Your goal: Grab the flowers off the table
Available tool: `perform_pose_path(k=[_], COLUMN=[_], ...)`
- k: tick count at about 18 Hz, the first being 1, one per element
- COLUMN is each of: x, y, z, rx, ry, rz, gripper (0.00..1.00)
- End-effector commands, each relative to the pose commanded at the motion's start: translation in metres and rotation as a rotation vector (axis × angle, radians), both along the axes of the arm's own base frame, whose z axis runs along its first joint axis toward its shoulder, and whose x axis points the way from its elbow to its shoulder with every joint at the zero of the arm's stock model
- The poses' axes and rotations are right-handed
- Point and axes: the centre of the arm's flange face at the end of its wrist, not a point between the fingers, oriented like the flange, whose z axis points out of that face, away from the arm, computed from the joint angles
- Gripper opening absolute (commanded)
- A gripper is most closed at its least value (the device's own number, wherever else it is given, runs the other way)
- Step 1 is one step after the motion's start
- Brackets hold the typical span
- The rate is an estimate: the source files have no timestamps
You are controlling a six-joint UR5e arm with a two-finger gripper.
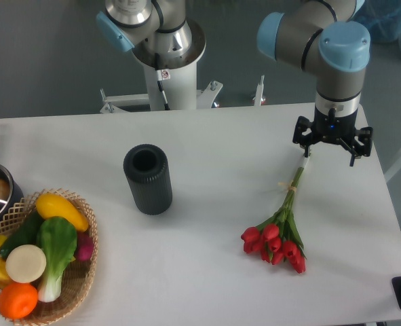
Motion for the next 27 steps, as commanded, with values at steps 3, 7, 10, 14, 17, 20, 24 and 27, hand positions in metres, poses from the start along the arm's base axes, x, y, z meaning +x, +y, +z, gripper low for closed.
perform_pose_path(k=[3, 7, 10, 14, 17, 20, 24, 27], x=[0.001, 0.002, 0.005, 0.009, -0.004, -0.015, -0.025, -0.022], y=[0.002, 0.007, 0.008, 0.011, 0.02, 0.04, 0.069, 0.075], z=[0.001, -0.007, -0.025, -0.072, -0.089, -0.106, -0.126, -0.127], rx=[-0.001, 0.0, -0.005, -0.004, -0.011, -0.017, -0.02, -0.019], ry=[0.002, -0.011, -0.031, -0.021, -0.037, -0.049, -0.058, -0.061], rz=[-0.003, -0.002, -0.004, -0.011, -0.019, -0.038, -0.069, -0.071], gripper=[1.0, 1.0, 1.0, 1.0, 1.0, 1.0, 1.0, 1.0])
